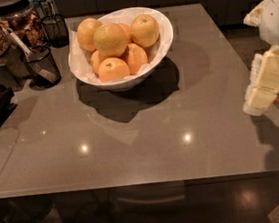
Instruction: Pick orange from white bowl
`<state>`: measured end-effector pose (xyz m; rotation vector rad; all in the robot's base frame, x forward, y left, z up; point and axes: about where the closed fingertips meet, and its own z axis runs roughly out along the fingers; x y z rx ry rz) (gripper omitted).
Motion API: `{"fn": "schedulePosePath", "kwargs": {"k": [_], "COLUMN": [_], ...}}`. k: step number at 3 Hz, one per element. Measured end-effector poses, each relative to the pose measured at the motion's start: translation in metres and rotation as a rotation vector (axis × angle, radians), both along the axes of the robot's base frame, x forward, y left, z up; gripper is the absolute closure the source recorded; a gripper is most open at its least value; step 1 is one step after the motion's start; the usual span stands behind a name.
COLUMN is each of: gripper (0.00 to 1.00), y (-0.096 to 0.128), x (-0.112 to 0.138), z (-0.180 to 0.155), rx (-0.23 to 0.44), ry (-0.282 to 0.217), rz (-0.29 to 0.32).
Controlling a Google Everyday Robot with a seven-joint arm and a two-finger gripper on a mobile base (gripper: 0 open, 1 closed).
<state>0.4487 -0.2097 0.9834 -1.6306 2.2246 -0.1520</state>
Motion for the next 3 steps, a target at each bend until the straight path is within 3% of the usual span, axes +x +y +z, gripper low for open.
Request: {"fn": "schedulePosePath", "kwargs": {"k": [1, 2, 3], "gripper": [0.0, 0.0, 0.0], "y": [0.018, 0.041, 0.042], "x": [0.03, 0.062, 0.064], "z": [0.019, 0.038, 0.044], "rx": [0.113, 0.181, 0.185], "ry": [-0.076, -0.111, -0.122], "rz": [-0.063, -0.037, -0.034]}}
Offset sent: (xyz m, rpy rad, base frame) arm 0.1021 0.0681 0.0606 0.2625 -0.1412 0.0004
